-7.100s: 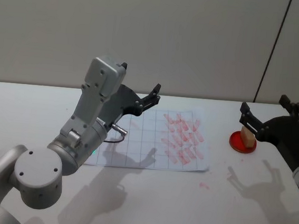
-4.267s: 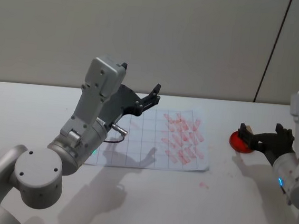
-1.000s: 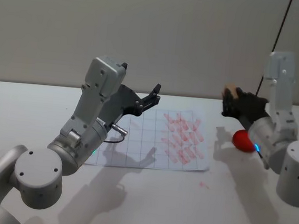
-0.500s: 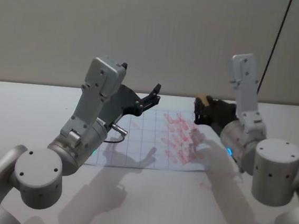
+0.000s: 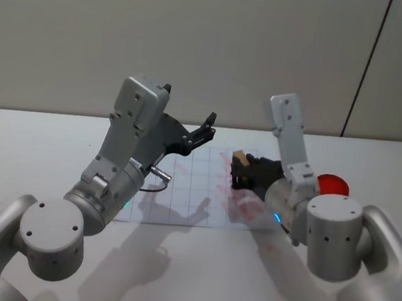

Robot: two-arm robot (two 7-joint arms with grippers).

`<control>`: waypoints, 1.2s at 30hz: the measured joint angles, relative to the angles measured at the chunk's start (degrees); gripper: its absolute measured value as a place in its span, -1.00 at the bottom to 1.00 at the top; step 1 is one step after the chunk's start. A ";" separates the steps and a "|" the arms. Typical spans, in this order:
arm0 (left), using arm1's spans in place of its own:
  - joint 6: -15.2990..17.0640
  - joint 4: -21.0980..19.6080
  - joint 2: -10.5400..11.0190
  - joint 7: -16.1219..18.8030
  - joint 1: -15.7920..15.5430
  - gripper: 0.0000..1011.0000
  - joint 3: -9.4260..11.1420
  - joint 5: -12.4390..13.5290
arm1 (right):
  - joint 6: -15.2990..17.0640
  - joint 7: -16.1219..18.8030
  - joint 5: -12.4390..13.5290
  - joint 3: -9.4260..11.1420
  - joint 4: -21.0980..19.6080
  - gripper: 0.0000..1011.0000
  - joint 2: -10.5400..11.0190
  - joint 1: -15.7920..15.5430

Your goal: Use the one hand to pick up the stamp and affix it onto the A4 paper.

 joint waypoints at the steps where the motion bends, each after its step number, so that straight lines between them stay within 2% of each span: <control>1: 0.00 0.00 0.00 0.00 0.00 0.98 0.00 0.00 | -0.09 0.12 -0.08 -0.15 0.82 -0.58 -0.30 0.29; 15: 0.00 0.00 0.00 0.00 0.00 0.98 0.00 0.00 | -0.57 -0.12 -1.17 -0.75 7.58 -0.58 -1.94 2.24; 36: 0.00 0.00 0.00 0.00 0.00 0.98 0.00 0.00 | -0.88 -0.62 -1.46 -0.11 13.58 -0.58 -3.29 5.01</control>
